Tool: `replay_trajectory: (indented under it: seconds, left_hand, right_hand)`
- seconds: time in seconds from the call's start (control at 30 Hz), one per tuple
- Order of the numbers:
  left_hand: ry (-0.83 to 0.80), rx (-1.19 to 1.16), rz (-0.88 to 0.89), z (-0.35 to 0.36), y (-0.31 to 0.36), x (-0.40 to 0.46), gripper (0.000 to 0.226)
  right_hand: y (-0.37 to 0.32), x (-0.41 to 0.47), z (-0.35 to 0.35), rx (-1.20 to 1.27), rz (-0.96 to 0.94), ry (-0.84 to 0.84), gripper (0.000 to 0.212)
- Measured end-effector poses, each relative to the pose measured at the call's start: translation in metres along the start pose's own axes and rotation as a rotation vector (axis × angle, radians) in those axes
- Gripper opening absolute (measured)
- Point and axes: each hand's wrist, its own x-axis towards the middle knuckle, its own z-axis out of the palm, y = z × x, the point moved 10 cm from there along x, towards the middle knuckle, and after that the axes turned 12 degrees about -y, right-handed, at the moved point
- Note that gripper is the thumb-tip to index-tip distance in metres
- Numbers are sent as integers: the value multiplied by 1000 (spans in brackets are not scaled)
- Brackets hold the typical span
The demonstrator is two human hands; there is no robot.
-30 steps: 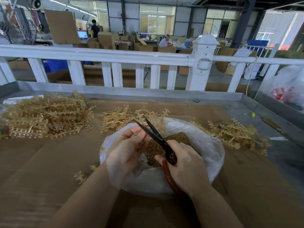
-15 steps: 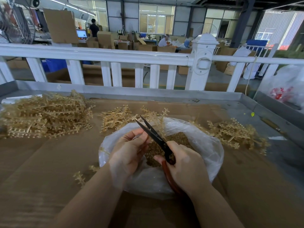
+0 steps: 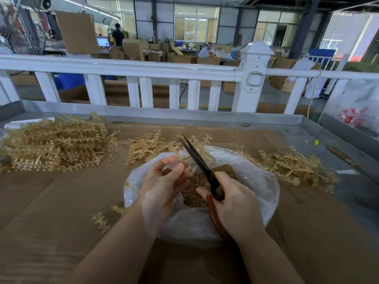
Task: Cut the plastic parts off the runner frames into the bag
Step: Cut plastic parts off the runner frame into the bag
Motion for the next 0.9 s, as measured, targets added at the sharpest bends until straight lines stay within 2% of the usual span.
replay_trajectory:
  seconds: [0.13,0.4,0.63,0.8,0.9]
  left_hand:
    - [13,-11,32,-3,4,-1,33]
    - [-10,-38,19,5,3,-2,25]
    - [-37,-83,35,10,2,0,23]
    - [-71,6,62,18,3,-3,30]
    - [-111,55,24,27,-2,-6,26]
  right_hand:
    - [1,1,2,-14,18,-17,40]
    - [3,1,2,-20,31,-21,37]
    - [9,-2,-5,-14,79,67,30]
    - [10,-3,-10,27,68,113,22]
    - [14,-6,-15,61,67,177,18]
